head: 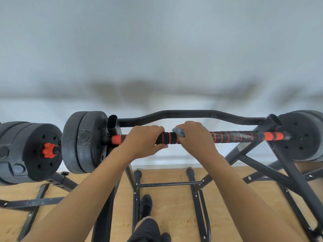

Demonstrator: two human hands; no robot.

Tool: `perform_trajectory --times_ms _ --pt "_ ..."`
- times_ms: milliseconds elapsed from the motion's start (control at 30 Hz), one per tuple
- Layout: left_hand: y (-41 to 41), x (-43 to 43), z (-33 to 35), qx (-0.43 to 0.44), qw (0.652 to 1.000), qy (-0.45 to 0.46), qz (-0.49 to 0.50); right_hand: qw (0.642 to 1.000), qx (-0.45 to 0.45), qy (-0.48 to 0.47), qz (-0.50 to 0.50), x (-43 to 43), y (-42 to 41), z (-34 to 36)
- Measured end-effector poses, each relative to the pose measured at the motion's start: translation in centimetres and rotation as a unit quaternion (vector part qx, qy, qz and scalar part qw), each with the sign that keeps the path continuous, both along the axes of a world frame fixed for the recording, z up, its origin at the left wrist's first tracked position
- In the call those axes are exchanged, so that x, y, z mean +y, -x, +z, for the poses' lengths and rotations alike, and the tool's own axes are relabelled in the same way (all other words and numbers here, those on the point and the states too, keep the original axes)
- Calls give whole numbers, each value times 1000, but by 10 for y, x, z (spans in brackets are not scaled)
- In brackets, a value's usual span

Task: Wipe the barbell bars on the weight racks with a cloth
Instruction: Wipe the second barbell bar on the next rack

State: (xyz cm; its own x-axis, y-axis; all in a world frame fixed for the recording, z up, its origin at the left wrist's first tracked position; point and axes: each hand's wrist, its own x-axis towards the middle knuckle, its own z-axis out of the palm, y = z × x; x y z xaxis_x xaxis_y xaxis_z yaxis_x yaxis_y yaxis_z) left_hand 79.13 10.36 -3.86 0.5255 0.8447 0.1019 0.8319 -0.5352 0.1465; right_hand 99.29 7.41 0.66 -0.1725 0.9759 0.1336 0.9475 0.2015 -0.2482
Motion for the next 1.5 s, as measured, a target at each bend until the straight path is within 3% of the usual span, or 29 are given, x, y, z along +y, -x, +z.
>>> perform_trajectory --times_ms 100,333,500,667,767,967,1133,1267,1367,1433,1500 --pt "-1 -7 -11 -28 999 -4 21 1000 -3 4 0 -20 5 -9" --pt "1 1 -8 5 1000 24 2 999 13 28 26 -59 -10 -20" --pt "0 -1 -8 3 1000 17 17 997 52 -51 15 -39 -13 0" --pt "0 -2 -6 8 1000 22 19 1000 -18 23 7 -6 0 -2" --pt "0 -1 -5 15 1000 17 15 999 -30 10 28 -25 2 -3" --pt "0 0 -5 17 999 22 16 995 43 51 74 -69 -12 -14" --pt "-2 -1 -4 15 1000 18 21 990 119 -65 25 -20 -21 13" --pt "0 -1 -2 13 1000 16 23 998 32 -7 47 -8 -10 -6" --pt "-1 -1 -3 13 1000 14 22 997 65 3 51 -33 -18 -24" --pt "-1 -1 -4 12 1000 13 21 994 51 60 69 -55 -20 -31" --pt "-1 -1 -5 16 1000 14 20 990 97 77 70 -69 -17 -26"
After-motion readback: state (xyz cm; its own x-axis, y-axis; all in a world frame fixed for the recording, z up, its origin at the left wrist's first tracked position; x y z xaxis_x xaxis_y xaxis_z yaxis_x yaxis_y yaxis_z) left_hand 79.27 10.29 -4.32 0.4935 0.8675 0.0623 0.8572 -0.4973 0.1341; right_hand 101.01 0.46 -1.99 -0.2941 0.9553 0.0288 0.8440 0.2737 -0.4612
